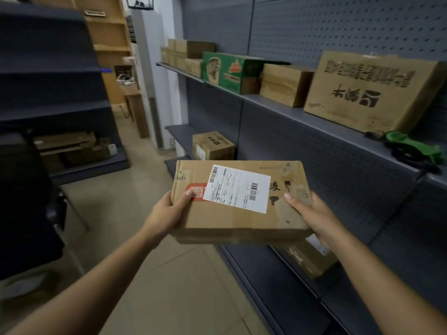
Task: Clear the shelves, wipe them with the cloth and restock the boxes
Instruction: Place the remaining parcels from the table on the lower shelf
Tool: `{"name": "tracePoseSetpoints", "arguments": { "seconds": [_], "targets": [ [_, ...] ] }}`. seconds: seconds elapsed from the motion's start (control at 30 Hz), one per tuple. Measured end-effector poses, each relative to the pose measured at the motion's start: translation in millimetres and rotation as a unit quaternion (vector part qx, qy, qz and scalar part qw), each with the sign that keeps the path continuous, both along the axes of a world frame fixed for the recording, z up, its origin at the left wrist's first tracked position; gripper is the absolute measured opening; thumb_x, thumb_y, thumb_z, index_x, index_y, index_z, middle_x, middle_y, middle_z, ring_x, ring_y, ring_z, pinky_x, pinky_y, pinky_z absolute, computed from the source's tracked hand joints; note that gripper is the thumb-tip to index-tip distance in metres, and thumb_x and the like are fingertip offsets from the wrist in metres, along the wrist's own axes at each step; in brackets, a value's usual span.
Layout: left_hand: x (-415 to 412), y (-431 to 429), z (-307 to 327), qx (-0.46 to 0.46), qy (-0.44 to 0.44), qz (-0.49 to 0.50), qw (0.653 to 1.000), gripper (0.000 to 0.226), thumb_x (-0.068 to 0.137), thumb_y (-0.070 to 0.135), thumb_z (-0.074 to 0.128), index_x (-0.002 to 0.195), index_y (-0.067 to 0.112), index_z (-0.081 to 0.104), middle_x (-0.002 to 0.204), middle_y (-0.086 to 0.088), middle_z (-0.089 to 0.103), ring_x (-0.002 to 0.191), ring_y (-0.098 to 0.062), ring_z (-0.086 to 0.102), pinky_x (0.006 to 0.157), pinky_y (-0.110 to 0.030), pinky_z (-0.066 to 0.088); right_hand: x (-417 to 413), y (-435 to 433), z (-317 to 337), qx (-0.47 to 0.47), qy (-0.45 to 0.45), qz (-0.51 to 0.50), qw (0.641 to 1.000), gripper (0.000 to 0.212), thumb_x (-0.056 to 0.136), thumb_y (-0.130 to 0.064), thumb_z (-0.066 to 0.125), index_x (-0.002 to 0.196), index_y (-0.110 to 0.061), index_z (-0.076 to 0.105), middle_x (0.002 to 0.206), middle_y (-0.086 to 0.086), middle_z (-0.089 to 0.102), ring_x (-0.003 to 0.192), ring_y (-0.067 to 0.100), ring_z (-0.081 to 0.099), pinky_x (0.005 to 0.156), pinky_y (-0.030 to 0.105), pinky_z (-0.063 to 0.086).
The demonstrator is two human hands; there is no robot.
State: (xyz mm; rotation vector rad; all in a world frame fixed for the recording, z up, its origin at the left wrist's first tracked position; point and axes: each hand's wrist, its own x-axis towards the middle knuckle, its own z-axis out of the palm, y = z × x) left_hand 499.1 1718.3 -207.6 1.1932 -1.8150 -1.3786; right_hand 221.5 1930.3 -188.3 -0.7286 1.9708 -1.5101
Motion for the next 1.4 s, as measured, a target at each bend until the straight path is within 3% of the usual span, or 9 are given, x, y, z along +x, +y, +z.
{"name": "tracePoseSetpoints", "arguments": {
  "seconds": [0.1, 0.23, 0.37, 0.6, 0.8, 0.9, 0.97, 1.2, 1.4],
  "targets": [
    [28, -34, -4, -0.004, 0.001, 0.026, 1.0, 0.064, 0.088, 0.071, 0.056, 0.135, 0.027, 0.056, 0.116, 0.003, 0.07, 0.101, -0.014, 0.067, 0.081, -0.033, 0.055, 12, -52, -6, 0.0, -0.003, 0.041, 0.999, 0.055, 0.081, -0.055, 0.076, 0.128, -0.033, 0.06, 0.115, -0.004, 0.074, 0.106, 0.019, 0.071, 0.094, 0.048, 0.057],
    [58, -85, -9, -0.005, 0.002, 0.051, 0.999, 0.069, 0.084, 0.077, 0.056, 0.132, 0.028, 0.058, 0.115, 0.006, 0.071, 0.1, -0.013, 0.069, 0.083, -0.035, 0.057, 31, -117, -4, -0.003, 0.003, 0.074, 0.997, 0.049, 0.084, -0.049, 0.076, 0.127, -0.031, 0.06, 0.114, -0.005, 0.075, 0.104, 0.015, 0.071, 0.083, 0.035, 0.058],
    [78, -139, -5, -0.006, 0.012, 0.067, 0.998, 0.07, 0.084, 0.076, 0.056, 0.136, 0.029, 0.056, 0.115, 0.007, 0.07, 0.1, -0.013, 0.068, 0.082, -0.034, 0.057, 43, -184, -1, -0.007, 0.006, 0.091, 0.996, 0.049, 0.084, -0.051, 0.076, 0.127, -0.032, 0.062, 0.113, -0.007, 0.075, 0.106, 0.015, 0.071, 0.093, 0.041, 0.057],
    [112, -223, -2, -0.016, 0.018, 0.09, 0.996, 0.063, 0.086, 0.074, 0.056, 0.133, 0.031, 0.059, 0.116, 0.008, 0.071, 0.1, -0.01, 0.068, 0.078, -0.029, 0.055, 64, -282, 1, -0.011, 0.008, 0.114, 0.993, 0.048, 0.081, -0.054, 0.078, 0.124, -0.038, 0.063, 0.112, -0.009, 0.076, 0.106, 0.015, 0.071, 0.094, 0.046, 0.058],
    [131, -276, -4, -0.012, 0.017, 0.108, 0.994, 0.061, 0.089, 0.071, 0.055, 0.134, 0.03, 0.058, 0.114, 0.009, 0.071, 0.098, -0.01, 0.068, 0.073, -0.026, 0.053, 82, -349, 2, -0.012, 0.009, 0.139, 0.99, 0.053, 0.083, -0.052, 0.076, 0.13, -0.033, 0.06, 0.115, -0.008, 0.074, 0.105, 0.012, 0.071, 0.08, 0.028, 0.057],
    [134, -303, -7, -0.006, 0.015, 0.125, 0.992, 0.064, 0.086, 0.074, 0.056, 0.133, 0.031, 0.058, 0.114, 0.009, 0.071, 0.098, -0.01, 0.069, 0.074, -0.028, 0.054, 84, -384, 3, -0.01, 0.007, 0.153, 0.988, 0.06, 0.08, -0.053, 0.076, 0.132, -0.031, 0.059, 0.117, -0.006, 0.074, 0.106, 0.013, 0.07, 0.078, 0.028, 0.057],
    [134, -321, -8, -0.005, 0.011, 0.134, 0.991, 0.061, 0.087, 0.073, 0.055, 0.133, 0.032, 0.057, 0.114, 0.008, 0.071, 0.098, -0.011, 0.069, 0.073, -0.028, 0.054, 82, -410, 4, -0.007, 0.009, 0.163, 0.987, 0.052, 0.085, -0.048, 0.075, 0.131, -0.03, 0.059, 0.116, -0.005, 0.073, 0.105, 0.013, 0.07, 0.076, 0.027, 0.056],
    [124, -402, -12, -0.012, -0.008, 0.177, 0.984, 0.056, 0.086, 0.074, 0.057, 0.126, 0.034, 0.06, 0.113, 0.011, 0.071, 0.101, -0.01, 0.068, 0.095, -0.038, 0.055, 62, -514, -6, 0.01, -0.002, 0.195, 0.981, 0.049, 0.085, -0.05, 0.075, 0.127, -0.032, 0.057, 0.11, -0.005, 0.074, 0.103, 0.016, 0.07, 0.092, 0.043, 0.058],
    [101, -474, -7, -0.016, -0.012, 0.206, 0.978, 0.058, 0.087, 0.072, 0.055, 0.129, 0.033, 0.057, 0.112, 0.011, 0.07, 0.1, -0.01, 0.067, 0.088, -0.033, 0.054, 35, -609, -7, 0.009, -0.006, 0.225, 0.974, 0.06, 0.078, -0.057, 0.077, 0.13, -0.032, 0.057, 0.111, -0.005, 0.075, 0.105, 0.017, 0.071, 0.096, 0.048, 0.057]
  ]
}}
